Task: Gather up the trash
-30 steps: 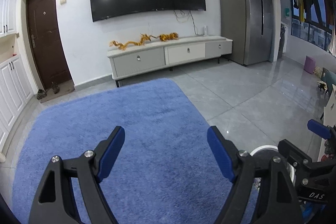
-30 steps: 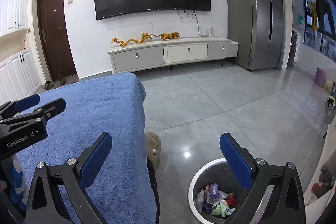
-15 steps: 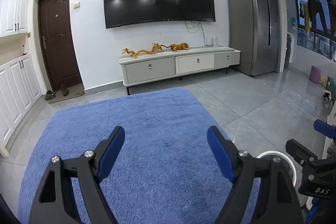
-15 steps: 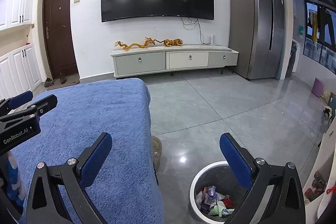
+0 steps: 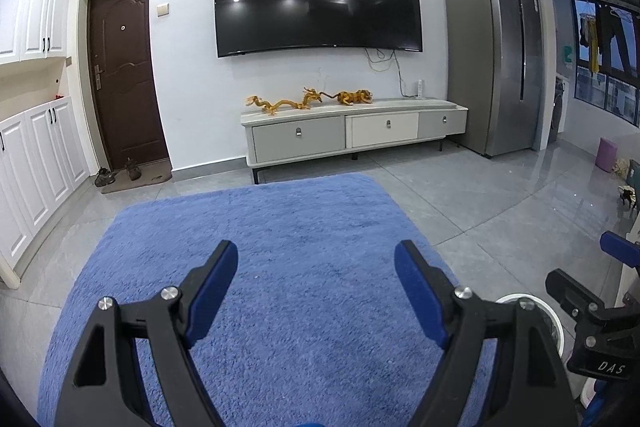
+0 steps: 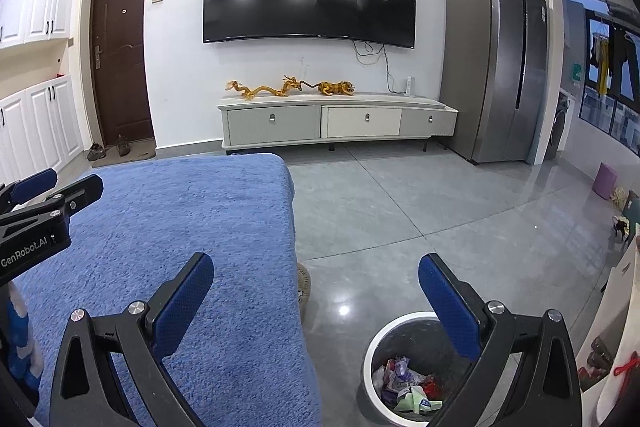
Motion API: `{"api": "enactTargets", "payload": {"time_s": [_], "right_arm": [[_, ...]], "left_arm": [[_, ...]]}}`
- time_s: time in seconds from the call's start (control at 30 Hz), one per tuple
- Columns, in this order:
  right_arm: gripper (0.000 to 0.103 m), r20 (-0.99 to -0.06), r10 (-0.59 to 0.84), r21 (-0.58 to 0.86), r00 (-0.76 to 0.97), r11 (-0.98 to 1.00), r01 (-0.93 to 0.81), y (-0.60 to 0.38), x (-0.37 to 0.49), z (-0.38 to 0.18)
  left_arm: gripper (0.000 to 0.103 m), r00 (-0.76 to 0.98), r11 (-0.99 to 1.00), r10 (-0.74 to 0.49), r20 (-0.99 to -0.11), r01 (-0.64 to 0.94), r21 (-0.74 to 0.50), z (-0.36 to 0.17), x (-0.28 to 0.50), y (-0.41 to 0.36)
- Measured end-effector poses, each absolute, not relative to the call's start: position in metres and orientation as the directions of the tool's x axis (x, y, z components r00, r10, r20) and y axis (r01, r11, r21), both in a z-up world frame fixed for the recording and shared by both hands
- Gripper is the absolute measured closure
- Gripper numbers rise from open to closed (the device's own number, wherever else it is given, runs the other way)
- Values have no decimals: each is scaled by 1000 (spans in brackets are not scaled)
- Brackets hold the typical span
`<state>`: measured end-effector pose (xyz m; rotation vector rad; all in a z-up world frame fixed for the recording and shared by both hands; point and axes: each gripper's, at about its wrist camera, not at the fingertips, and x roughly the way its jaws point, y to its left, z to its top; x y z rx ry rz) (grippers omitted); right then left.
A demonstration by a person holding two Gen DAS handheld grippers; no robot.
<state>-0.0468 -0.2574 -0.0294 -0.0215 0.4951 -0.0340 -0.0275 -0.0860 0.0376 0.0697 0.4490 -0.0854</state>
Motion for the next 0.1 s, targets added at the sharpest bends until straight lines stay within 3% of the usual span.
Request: {"api": "enactTargets", "payload": {"time_s": [0.1], "right_arm": [[0,-472,-36,-31,881,999,24,-254,-51,-30]], "left_arm": [[23,898,995,-63,-435,90,43,39,-30,-81]]}}
